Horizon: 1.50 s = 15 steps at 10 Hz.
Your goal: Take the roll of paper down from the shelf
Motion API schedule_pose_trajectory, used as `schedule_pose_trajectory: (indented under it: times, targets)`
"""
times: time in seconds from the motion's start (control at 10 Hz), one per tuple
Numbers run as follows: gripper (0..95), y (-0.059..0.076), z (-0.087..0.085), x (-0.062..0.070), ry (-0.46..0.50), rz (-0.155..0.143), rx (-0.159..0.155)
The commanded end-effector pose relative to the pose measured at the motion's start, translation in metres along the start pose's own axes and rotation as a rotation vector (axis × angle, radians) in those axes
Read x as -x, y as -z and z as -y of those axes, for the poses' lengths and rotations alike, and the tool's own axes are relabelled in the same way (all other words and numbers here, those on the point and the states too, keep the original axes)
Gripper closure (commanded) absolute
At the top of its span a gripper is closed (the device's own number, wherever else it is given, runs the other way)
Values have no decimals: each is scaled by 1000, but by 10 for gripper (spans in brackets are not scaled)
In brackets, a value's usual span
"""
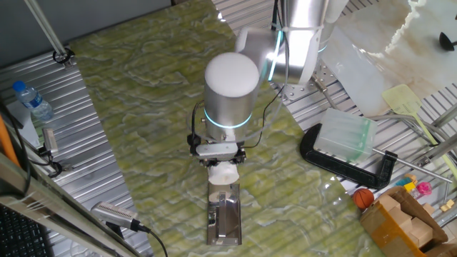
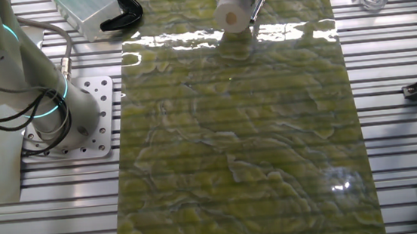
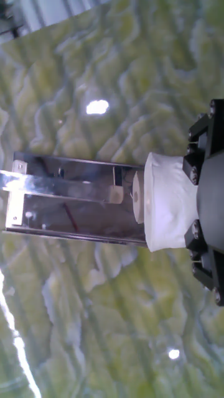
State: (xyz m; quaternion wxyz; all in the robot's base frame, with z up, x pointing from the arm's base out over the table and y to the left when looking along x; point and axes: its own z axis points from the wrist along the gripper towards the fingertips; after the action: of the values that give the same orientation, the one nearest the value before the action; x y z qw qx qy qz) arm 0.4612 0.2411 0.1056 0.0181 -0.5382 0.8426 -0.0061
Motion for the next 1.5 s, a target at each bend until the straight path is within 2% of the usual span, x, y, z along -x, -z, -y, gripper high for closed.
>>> schedule_pose_trajectory:
  times: [0.1, 0.2, 0.3, 0.4, 0.7, 1.0, 1.2, 1.4, 1.5]
  targets:
    - [950, 10, 4, -1, -216, 0, -4]
    - [950, 11, 7, -1, -265, 6, -2]
    - [950, 15, 17, 1, -350, 5, 1]
    - [950, 17, 24, 4, -386, -5, 2]
    - [950, 21, 38, 8, -474, -11, -2]
    - [950, 21, 38, 8, -515, -12, -3]
    - [950, 21, 38, 8, -595, -28, 17]
    - [950, 21, 38, 8, -649, -26, 26]
    - [950, 21, 38, 8, -660, -23, 18]
